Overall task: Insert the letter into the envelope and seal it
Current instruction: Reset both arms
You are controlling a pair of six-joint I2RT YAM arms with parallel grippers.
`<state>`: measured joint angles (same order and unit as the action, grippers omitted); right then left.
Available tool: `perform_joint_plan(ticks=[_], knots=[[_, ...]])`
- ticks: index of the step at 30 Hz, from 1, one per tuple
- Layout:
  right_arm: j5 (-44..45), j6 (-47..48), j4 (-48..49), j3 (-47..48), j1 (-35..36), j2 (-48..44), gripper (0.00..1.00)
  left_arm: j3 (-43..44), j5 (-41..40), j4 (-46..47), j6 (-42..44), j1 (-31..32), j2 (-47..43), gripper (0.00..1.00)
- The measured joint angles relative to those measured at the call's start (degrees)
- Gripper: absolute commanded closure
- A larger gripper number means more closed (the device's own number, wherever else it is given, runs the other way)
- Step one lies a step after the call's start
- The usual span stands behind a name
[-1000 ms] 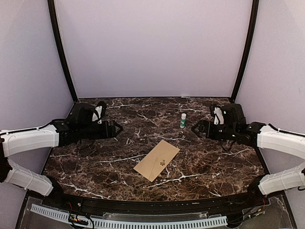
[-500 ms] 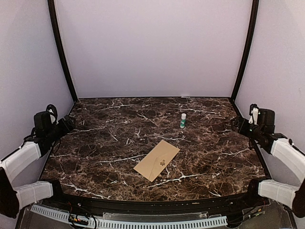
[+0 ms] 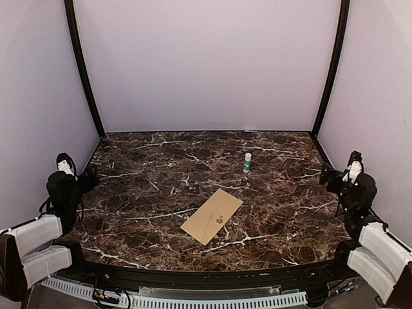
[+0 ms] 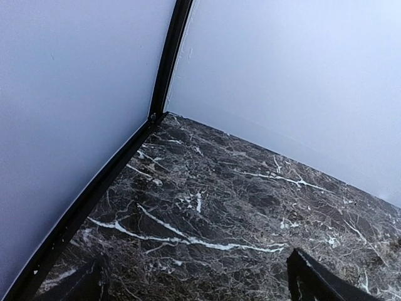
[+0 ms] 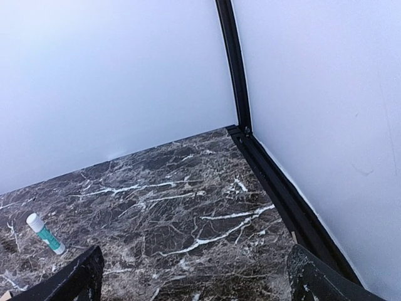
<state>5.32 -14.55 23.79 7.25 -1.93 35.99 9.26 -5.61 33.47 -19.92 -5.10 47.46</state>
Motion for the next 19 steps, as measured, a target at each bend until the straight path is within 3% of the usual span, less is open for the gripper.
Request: perform_joint_plan(ticks=[13, 19], knots=[[1.22, 0.81, 14.16, -6.62, 0.0, 5.7, 0.01, -3.15, 0.83, 13.05, 8.17, 0.0, 8.13, 0.02], [1.4, 1.42, 16.61, -6.62, 0.0, 1.51, 0.01, -3.39, 0.92, 14.38, 8.81, 0.0, 7.02, 0.02]])
